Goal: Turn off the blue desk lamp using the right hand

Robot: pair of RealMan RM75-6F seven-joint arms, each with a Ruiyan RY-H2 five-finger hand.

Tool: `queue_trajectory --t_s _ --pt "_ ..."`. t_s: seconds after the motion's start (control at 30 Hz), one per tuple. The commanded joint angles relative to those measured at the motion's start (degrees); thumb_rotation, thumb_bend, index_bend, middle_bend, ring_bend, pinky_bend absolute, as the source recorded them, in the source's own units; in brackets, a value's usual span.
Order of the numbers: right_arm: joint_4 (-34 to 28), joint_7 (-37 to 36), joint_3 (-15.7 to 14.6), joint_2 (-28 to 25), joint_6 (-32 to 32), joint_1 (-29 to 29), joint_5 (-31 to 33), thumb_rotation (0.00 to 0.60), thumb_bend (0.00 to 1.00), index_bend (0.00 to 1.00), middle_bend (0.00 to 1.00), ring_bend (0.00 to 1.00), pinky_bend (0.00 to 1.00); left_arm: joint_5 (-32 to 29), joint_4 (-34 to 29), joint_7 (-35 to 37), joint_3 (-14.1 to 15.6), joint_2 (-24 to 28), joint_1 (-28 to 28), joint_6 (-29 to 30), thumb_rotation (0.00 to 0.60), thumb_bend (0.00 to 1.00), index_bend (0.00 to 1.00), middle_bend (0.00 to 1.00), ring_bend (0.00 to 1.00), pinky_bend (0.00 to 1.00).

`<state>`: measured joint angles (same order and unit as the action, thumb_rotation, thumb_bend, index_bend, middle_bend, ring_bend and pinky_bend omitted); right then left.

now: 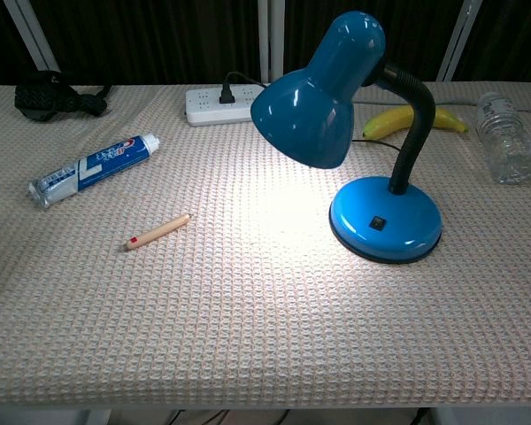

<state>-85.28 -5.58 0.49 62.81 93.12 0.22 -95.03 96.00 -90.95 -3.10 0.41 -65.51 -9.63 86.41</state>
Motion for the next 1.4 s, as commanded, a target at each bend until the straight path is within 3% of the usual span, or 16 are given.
queue_trajectory --t_s 0.03,0.43,0.57,0.63,0.7,0.73,0.77,0.83,0.87,0.97,1.1,1.4 --pt "-0.1 0.1 0.0 0.0 0.0 0.0 0.0 0.600 0.24 0.00 0.00 0.00 0.00 0.0 0.0 0.0 0.0 0.1 0.0 0.0 0.600 0.03 0.03 0.00 0.00 0.00" --pt "-0.6 0.1 -0.7 -0.3 0.2 -0.1 -1.1 0.600 0.24 0.00 0.00 0.00 0.00 -1.0 -0.3 0.5 -0.1 0.6 0.0 -0.6 0.600 0.03 0.03 0.00 0.00 0.00" --pt "-1.0 1.0 -1.6 -0.4 -1.2 0.6 -2.6 0.600 0.19 0.00 0.00 0.00 0.00 -1.0 -0.2 0.5 -0.2 0.5 -0.1 -0.7 0.600 0.03 0.03 0.00 0.00 0.00" --pt "-1.6 1.9 -2.0 -0.4 -2.1 1.2 -3.5 0.600 0.17 0.00 0.00 0.03 0.08 -1.1 0.0 0.5 -0.2 0.4 -0.2 -1.0 0.600 0.03 0.03 0.00 0.00 0.00" --pt "-2.2 2.2 -2.6 -0.4 -2.8 1.8 -5.1 0.600 0.16 0.00 0.02 0.18 0.28 -1.2 0.2 0.9 -0.1 0.1 -0.2 -1.1 0.600 0.03 0.03 0.00 0.00 0.00" --pt "-2.4 2.1 -2.9 -0.4 -3.0 2.1 -5.8 0.600 0.14 0.00 0.10 0.33 0.43 -1.2 0.4 1.0 -0.1 0.0 -0.2 -1.2 0.600 0.03 0.03 0.00 0.00 0.00" --pt "-2.6 2.1 -3.2 -0.3 -3.4 2.4 -6.5 0.600 0.14 0.00 0.18 0.42 0.50 -1.3 0.6 1.1 -0.1 -0.2 -0.2 -1.2 0.600 0.03 0.03 0.00 0.00 0.00" --pt "-3.7 2.6 -4.3 -0.6 -5.4 3.4 -7.9 0.600 0.10 0.00 0.51 0.63 0.67 -1.2 1.0 1.0 0.1 -0.4 -0.3 -1.5 0.600 0.03 0.03 0.00 0.00 0.00" --pt "-4.3 3.0 -4.8 -0.7 -6.4 3.8 -8.4 0.600 0.08 0.00 0.66 0.71 0.72 -1.1 1.1 0.8 0.2 -0.5 -0.3 -1.6 0.600 0.03 0.03 0.00 0.00 0.00" --pt "-5.9 5.3 -5.6 0.0 -8.9 5.1 -10.1 0.600 0.07 0.00 0.90 0.87 0.82 -1.0 1.1 0.7 0.2 -0.4 -0.1 -1.2 0.600 0.03 0.03 0.00 0.00 0.00" --pt "-7.7 8.9 -5.9 2.4 -11.9 6.8 -11.4 0.600 0.08 0.00 0.99 0.94 0.86 -0.9 0.9 1.2 0.4 -0.1 0.2 -0.7 0.600 0.03 0.03 0.00 0.00 0.00" --pt "-11.0 17.4 -4.6 7.9 -21.9 11.5 -8.9 0.600 0.38 0.00 1.00 0.96 0.88 -1.0 0.8 0.8 0.5 -0.1 0.5 -0.6 0.600 0.03 0.03 0.00 0.00 0.00"
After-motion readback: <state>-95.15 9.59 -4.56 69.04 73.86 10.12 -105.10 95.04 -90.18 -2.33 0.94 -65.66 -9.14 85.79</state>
